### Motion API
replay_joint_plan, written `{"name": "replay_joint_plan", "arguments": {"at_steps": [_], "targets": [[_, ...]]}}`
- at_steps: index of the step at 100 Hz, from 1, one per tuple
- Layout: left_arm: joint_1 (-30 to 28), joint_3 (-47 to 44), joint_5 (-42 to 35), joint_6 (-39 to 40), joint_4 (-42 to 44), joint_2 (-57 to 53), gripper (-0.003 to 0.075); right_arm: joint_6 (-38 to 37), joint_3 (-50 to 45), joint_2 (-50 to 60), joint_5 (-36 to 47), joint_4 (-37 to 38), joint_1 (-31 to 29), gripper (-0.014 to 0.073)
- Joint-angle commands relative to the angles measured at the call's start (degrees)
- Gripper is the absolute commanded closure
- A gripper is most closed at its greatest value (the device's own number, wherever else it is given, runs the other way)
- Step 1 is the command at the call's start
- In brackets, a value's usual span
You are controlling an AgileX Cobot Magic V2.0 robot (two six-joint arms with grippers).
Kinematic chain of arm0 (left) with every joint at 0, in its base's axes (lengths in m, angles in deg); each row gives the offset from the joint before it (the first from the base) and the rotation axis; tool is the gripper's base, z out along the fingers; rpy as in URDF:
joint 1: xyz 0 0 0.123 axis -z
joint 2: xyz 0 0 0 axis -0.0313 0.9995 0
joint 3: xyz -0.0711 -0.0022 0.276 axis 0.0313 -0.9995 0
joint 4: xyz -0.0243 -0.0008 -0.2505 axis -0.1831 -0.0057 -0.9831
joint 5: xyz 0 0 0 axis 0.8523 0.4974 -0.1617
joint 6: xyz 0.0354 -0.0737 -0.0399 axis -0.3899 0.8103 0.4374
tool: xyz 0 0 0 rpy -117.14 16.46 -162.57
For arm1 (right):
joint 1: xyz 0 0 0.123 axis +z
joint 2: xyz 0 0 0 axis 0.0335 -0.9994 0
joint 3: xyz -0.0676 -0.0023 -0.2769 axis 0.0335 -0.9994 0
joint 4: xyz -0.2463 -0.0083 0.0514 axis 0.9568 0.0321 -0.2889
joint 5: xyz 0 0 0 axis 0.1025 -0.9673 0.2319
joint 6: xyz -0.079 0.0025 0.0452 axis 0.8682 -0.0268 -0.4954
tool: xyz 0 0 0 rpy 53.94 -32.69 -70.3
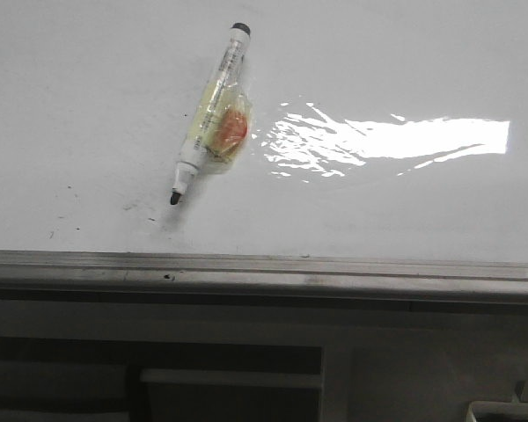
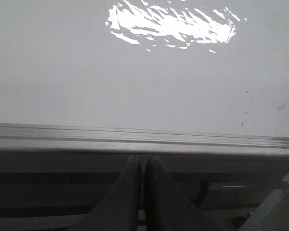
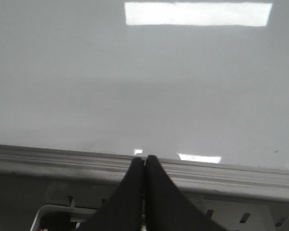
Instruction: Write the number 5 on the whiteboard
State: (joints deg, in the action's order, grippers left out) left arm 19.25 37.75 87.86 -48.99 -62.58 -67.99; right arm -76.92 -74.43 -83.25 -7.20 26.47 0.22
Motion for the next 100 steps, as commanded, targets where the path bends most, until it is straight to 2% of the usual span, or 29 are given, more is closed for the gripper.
{"name": "replay_joint_plan", "arguments": {"at_steps": [1,75,92,100], "targets": [[-0.21,-1.33,-3.08,-0.07,0.05,-1.42,0.0741,0.18,-1.71,0.66,2.19,0.08,-0.31,0.0637],[-0.21,-1.33,-3.08,-0.07,0.05,-1.42,0.0741,0.18,-1.71,0.66,2.19,0.08,-0.31,0.0637],[-0.21,-1.33,-3.33,-0.07,7.35,-1.42,0.0741,0.18,-1.71,0.66,2.19,0.08,-0.31,0.0637],[-0.21,-1.33,-3.72,-0.07,8.01,-1.42,0.0741,0.18,-1.71,0.66,2.3,0.08,-0.31,0.0637]]}}
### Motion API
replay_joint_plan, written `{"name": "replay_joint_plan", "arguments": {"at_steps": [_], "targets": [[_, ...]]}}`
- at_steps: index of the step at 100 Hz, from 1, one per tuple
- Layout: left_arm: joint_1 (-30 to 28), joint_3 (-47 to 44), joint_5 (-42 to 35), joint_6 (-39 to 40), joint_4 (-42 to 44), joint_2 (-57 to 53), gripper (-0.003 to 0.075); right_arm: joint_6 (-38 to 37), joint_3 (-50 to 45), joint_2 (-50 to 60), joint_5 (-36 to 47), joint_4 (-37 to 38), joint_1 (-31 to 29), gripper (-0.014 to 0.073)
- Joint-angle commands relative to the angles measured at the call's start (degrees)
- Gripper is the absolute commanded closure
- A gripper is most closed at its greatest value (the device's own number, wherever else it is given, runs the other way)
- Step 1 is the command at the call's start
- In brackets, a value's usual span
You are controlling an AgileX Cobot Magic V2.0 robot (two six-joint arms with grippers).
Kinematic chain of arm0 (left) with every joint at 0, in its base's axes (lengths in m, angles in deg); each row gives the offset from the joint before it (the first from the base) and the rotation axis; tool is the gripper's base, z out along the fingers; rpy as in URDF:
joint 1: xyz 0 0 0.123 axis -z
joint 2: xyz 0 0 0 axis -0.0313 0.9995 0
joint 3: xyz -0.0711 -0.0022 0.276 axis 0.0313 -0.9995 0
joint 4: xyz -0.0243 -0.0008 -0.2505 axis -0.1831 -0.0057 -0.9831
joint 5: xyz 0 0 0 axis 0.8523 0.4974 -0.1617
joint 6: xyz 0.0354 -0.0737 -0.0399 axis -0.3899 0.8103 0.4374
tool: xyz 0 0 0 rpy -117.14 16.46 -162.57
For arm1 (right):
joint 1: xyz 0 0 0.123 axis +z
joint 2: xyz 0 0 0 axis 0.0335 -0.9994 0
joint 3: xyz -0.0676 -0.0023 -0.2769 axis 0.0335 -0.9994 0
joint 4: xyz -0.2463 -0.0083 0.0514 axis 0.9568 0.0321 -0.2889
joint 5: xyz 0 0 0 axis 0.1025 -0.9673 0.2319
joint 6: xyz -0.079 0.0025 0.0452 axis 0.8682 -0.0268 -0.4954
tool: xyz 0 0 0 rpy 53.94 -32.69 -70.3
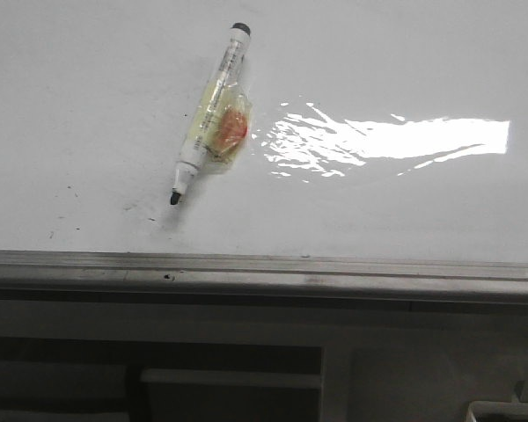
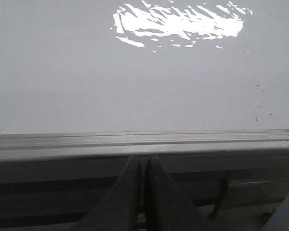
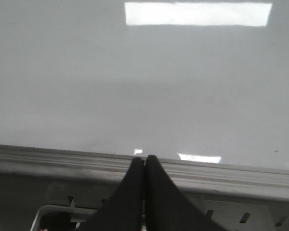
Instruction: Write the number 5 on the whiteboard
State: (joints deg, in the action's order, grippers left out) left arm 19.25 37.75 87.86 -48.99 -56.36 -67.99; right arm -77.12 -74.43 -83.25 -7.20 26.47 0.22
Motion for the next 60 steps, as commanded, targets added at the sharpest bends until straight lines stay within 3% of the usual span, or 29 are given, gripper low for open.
{"name": "replay_joint_plan", "arguments": {"at_steps": [1,15,33,60], "targets": [[-0.21,-1.33,-3.83,-0.07,1.8,-1.42,0.0741,0.38,-1.71,0.66,2.32,0.08,-0.31,0.0637],[-0.21,-1.33,-7.74,-0.07,0.77,-1.42,0.0741,0.38,-1.71,0.66,6.95,0.08,-0.31,0.0637],[-0.21,-1.33,-19.16,0.19,-12.67,-1.42,0.0741,0.38,-1.71,0.66,17.87,-0.2,-0.31,0.0637],[-0.21,-1.33,-23.12,0.19,-27.27,-1.42,0.0741,0.38,-1.61,0.66,30.12,-13.65,-0.31,0.0637]]}}
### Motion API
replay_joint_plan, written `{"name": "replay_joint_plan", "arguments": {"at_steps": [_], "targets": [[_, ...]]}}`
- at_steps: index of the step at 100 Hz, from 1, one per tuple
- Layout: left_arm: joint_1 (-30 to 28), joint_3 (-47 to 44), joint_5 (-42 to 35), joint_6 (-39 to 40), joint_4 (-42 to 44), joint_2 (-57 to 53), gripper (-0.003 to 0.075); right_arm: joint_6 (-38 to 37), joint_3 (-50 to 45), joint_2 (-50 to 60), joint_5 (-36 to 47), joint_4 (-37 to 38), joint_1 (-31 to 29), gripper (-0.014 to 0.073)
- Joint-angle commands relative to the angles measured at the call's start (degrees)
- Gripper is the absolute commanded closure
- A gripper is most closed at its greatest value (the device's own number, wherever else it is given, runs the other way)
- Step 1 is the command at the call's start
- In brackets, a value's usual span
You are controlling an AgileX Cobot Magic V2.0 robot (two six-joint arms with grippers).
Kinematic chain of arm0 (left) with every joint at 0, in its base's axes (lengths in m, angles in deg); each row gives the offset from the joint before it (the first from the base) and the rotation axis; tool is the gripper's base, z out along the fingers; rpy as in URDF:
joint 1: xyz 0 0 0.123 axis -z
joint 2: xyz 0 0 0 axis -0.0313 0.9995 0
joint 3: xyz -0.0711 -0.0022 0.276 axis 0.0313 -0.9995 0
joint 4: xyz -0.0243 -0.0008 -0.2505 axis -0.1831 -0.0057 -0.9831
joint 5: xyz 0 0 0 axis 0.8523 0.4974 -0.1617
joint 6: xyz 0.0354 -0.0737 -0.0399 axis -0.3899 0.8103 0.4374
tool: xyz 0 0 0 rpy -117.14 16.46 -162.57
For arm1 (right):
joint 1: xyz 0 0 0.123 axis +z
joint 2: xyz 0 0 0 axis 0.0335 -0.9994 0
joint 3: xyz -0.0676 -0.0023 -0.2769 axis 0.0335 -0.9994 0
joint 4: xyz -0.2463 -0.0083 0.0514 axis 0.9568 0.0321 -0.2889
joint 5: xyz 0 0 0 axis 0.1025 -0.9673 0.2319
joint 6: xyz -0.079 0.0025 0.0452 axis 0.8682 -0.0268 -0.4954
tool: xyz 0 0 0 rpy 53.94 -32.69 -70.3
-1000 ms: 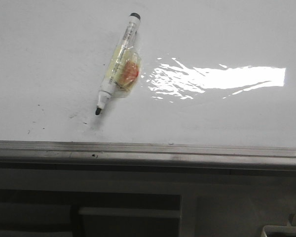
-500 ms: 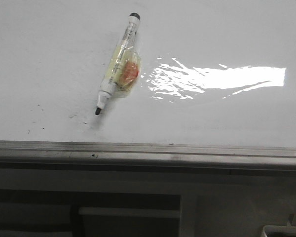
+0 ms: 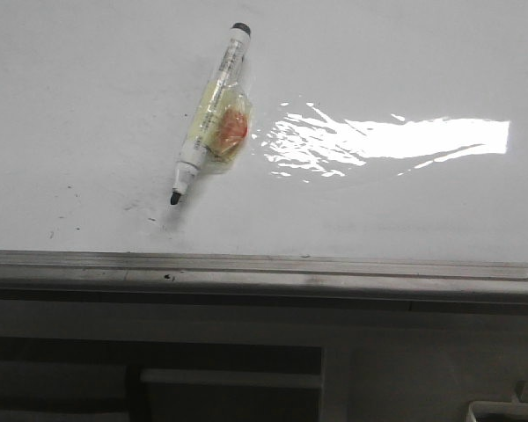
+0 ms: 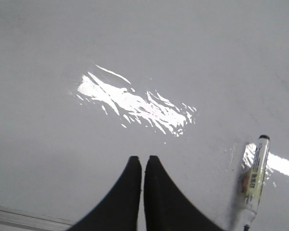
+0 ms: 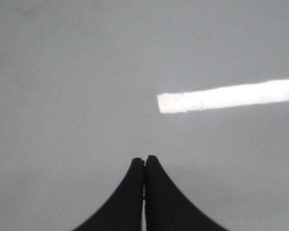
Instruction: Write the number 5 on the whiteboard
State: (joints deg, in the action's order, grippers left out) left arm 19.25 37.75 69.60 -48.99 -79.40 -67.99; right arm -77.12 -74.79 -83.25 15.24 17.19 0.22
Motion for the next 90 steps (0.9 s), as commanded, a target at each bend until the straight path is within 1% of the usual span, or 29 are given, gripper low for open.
{"name": "replay_joint_plan", "arguments": {"at_steps": [1,10,23,31,42,45,50,53,58,65,70,74,77,80,84,89,90], "targets": [[-0.21,-1.33,-4.86,0.19,-4.39,-1.42,0.0741,0.38,-1.25,0.66,7.8,-4.74,-0.31,0.0637],[-0.21,-1.08,-4.83,0.19,-7.27,-1.42,0.0741,0.38,-0.79,0.66,8.54,-10.84,-0.31,0.0637],[0.39,0.93,-4.57,0.19,-7.06,-0.78,0.0741,0.38,3.33,-0.26,0.7,-11.04,-0.31,0.0637],[0.39,3.54,-2.91,0.19,-3.86,1.19,0.0741,0.49,7.09,-2.26,-1.25,-9.39,-0.31,0.0637],[0.39,9.1,1.7,0.19,4.23,6.21,0.074,0.86,13.31,-7.02,-1.9,-1.98,-0.31,0.0637],[0.39,11.14,3.39,0.19,6.76,8.42,0.0739,0.86,15.53,-8.81,-3.16,-0.16,-0.31,0.0636],[0.39,13.65,5.59,0.08,9.2,11.88,0.0734,0.86,18.1,-11.45,-5.08,0.82,-0.31,0.0635],[0.39,15.76,6.76,-0.05,10.78,13.96,0.072,0.86,19.77,-12.95,-6.36,1.47,-0.31,0.0635],[0.39,18.73,8.87,-0.05,13.2,17.75,0.0665,0.86,22.47,-15.45,-8.91,1.89,-0.31,0.0624],[0.39,23.01,12.74,-1.75,15.52,23.22,0.0536,0.95,25.75,-18.39,-12.05,1.92,-0.31,0.0556],[0.39,26.01,16.29,-5.96,15.09,26.9,0.0416,0.95,27.56,-19.95,-13.56,1.92,-0.31,0.0461],[0.39,28.48,19.65,-9.45,14.07,29.92,0.0353,0.95,28.39,-20.87,-14.77,1.92,-0.31,0.0391],[0.39,30.04,21.94,-11.49,12.39,31.88,0.0309,0.95,29.08,-21.3,-15.7,1.92,-0.31,0.0322],[0.39,31.53,24.15,-14.08,10.34,34.21,0.0289,0.95,29.6,-21.56,-17.2,1.81,-0.31,0.0272],[0.39,33.56,27.13,-17.14,6.08,36.45,0.0287,0.95,30.2,-21.81,-18.88,1.71,-0.31,0.0213],[0.73,35.28,29.0,-21.97,-0.06,39.67,0.03,0.95,30.55,-21.9,-21.32,1.71,-0.09,0.0175],[1.05,35.62,29.14,-24.08,-1.93,40.43,0.0303,0.95,30.55,-21.9,-21.53,1.71,0.06,0.0173]]}}
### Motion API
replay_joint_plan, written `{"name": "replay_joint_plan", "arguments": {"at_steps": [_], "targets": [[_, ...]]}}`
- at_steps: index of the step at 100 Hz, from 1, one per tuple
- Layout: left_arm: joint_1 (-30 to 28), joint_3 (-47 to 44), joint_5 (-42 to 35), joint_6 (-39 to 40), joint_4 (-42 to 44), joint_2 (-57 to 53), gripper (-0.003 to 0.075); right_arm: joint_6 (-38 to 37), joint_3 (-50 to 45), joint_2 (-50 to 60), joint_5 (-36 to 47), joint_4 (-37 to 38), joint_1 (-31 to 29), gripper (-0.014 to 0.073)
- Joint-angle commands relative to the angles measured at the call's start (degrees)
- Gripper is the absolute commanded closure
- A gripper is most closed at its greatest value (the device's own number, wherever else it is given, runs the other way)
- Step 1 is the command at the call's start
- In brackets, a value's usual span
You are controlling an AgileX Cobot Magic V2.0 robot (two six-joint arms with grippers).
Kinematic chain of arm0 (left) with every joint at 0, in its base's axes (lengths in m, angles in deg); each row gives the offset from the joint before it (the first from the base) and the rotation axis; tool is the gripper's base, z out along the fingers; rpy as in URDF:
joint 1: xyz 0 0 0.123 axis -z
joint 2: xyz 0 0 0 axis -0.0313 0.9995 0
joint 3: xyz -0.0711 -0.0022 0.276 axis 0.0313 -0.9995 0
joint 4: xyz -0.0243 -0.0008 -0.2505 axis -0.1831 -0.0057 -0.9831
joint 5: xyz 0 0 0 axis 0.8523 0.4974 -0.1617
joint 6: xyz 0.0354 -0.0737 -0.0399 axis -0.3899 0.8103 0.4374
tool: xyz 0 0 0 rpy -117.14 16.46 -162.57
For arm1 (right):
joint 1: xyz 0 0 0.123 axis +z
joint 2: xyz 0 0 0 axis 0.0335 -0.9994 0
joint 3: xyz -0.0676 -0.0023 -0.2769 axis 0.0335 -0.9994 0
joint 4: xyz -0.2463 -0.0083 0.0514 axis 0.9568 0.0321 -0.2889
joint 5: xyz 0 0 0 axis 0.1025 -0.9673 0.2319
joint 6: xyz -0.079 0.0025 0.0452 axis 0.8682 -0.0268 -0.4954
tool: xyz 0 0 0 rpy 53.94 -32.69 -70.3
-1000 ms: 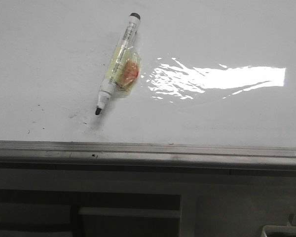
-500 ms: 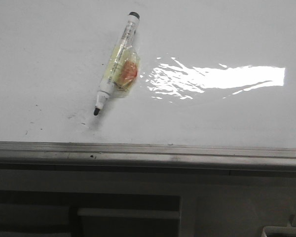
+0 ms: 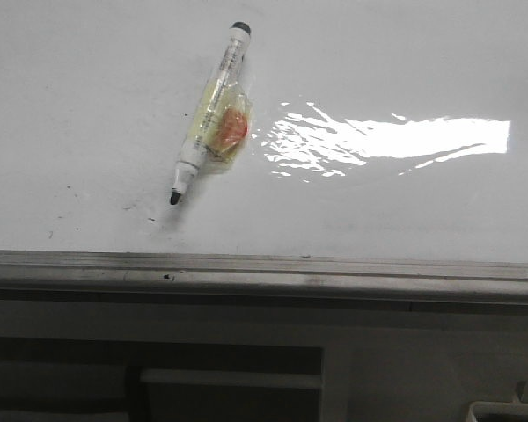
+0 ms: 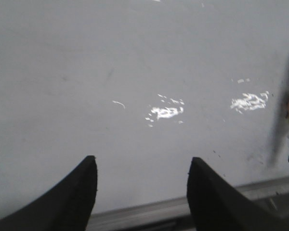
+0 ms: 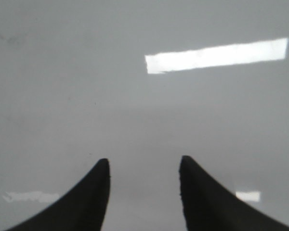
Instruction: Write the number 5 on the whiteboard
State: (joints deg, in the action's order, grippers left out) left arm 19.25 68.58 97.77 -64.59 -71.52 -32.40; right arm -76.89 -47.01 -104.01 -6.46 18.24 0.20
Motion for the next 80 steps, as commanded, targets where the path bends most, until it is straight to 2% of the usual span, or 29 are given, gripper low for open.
{"name": "replay_joint_plan", "arguments": {"at_steps": [1,13,20,37,51,80], "targets": [[1.19,4.96,0.98,-8.48,-10.75,4.84,0.0304,0.71,2.86,-1.13,-0.05,0.67,0.1,0.0171],[5.46,6.62,-1.39,-19.14,-26.43,10.85,0.0321,0.71,2.99,-1.13,-2.31,0.18,2.23,0.0176],[9.57,7.21,-4.08,-22.15,-30.84,14.15,0.0321,0.89,2.99,-1.13,-2.56,-0.24,3.8,0.0176],[19.68,8.46,-12.17,-22.26,-31.3,21.98,0.0321,1.01,2.99,-1.13,-3.78,-0.24,8.03,0.0176],[25.41,9.61,-18.84,-22.26,-31.3,27.93,0.0321,1.01,2.99,-1.13,-4.81,-0.24,10.43,0.0176],[27.01,9.74,-25.68,-22.26,-31.3,35.32,0.0321,1.01,2.99,-1.13,-4.9,-0.24,11.18,0.0176]]}}
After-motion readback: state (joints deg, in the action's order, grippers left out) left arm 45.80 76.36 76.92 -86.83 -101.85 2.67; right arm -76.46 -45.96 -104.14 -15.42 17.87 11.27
